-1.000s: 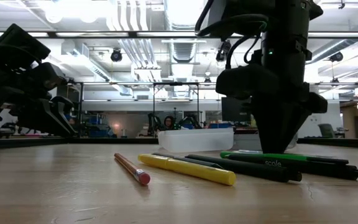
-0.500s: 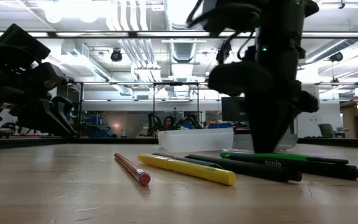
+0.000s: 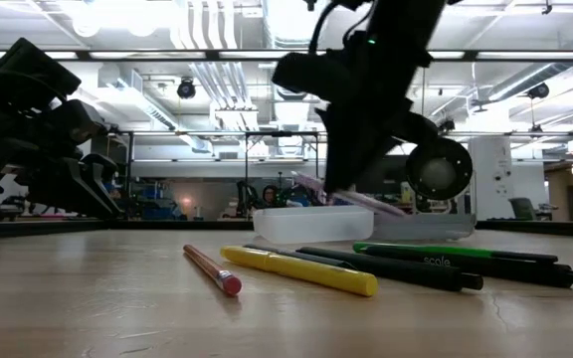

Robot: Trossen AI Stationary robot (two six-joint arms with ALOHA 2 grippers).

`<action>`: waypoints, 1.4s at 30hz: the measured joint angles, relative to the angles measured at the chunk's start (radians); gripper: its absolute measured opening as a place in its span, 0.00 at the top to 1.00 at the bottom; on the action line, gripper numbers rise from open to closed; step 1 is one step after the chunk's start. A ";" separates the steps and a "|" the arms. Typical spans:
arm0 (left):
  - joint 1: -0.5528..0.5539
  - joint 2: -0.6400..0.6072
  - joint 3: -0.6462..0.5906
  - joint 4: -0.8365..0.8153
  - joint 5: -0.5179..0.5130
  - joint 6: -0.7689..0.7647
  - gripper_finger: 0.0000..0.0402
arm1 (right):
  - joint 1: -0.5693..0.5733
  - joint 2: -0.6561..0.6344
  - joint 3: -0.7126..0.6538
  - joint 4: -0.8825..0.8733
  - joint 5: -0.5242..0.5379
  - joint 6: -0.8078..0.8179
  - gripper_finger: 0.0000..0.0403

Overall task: Pick & place school supplies into a supply box
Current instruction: Put the purple pen into the supply box

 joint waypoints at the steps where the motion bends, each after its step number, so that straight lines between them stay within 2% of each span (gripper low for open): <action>1: 0.000 0.000 0.000 0.000 0.000 0.000 0.83 | -0.006 0.000 0.006 0.001 0.008 0.006 0.97; 21: 0.000 0.000 0.000 0.000 0.000 0.000 0.83 | -0.132 -0.002 0.020 0.028 0.194 0.048 0.97; 35: 0.000 0.000 0.000 0.000 0.000 0.000 0.83 | -0.233 -0.011 0.020 0.057 0.190 -0.089 0.97; 42: 0.000 0.000 0.000 0.000 0.000 0.000 0.83 | -0.277 -0.012 0.017 0.060 0.122 -0.123 0.97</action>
